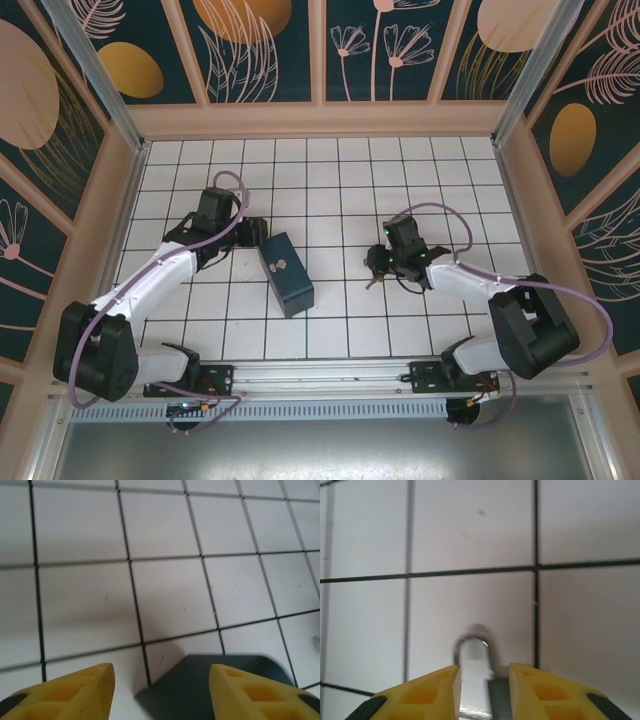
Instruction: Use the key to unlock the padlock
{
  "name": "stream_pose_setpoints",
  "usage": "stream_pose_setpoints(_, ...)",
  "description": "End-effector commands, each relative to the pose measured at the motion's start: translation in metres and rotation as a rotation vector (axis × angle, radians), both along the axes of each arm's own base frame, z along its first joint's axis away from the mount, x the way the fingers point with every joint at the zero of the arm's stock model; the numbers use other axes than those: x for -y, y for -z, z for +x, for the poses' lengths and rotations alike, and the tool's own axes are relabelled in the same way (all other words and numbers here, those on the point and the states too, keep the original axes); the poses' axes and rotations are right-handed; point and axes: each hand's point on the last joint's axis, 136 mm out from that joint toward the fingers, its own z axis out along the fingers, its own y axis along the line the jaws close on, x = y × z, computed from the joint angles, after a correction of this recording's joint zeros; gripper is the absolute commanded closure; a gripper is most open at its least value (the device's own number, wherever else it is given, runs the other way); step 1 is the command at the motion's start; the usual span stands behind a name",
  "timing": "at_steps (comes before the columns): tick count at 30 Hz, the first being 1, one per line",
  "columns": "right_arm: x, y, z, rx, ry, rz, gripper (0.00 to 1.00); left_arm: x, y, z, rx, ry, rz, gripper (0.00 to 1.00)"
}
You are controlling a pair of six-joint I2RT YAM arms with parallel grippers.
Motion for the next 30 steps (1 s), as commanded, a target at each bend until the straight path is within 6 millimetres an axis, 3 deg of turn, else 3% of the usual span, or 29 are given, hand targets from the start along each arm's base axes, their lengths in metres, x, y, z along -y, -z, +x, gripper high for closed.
stream_pose_setpoints(1,-0.054,-0.059,0.010,0.157,-0.208,0.198,0.71,-0.028,0.026,-0.037,-0.199,-0.131,0.024,0.47)
stream_pose_setpoints(3,-0.092,-0.066,-0.007,0.121,-0.349,0.373,0.75,-0.019,0.030,-0.052,-0.264,-0.108,-0.052,0.47)
stream_pose_setpoints(9,-0.171,-0.058,-0.043,-0.048,-0.574,0.698,0.91,0.047,0.016,-0.094,-0.369,0.066,-0.517,0.56)
stream_pose_setpoints(12,-0.191,-0.047,-0.060,-0.109,-0.620,0.727,0.95,0.039,0.019,-0.093,-0.347,0.015,-0.481,0.53)
stream_pose_setpoints(15,-0.187,-0.038,-0.066,-0.130,-0.582,0.738,0.95,0.013,0.026,-0.082,-0.318,-0.082,-0.343,0.48)
stream_pose_setpoints(18,-0.164,-0.027,-0.058,-0.129,-0.486,0.659,0.95,0.011,0.011,-0.075,-0.300,-0.087,-0.329,0.48)
stream_pose_setpoints(21,-0.134,-0.023,-0.046,-0.124,-0.405,0.563,0.92,0.009,-0.006,-0.081,-0.308,-0.096,-0.335,0.48)
stream_pose_setpoints(24,-0.114,-0.029,-0.039,-0.133,-0.403,0.476,0.92,0.007,-0.008,-0.107,-0.385,-0.114,-0.359,0.49)
stream_pose_setpoints(28,-0.105,-0.027,-0.050,-0.208,-0.435,0.391,0.92,0.007,0.019,-0.163,-0.564,-0.114,-0.415,0.51)
stream_pose_setpoints(30,-0.102,-0.023,-0.057,-0.243,-0.429,0.388,0.92,0.006,0.027,-0.180,-0.600,-0.117,-0.433,0.52)
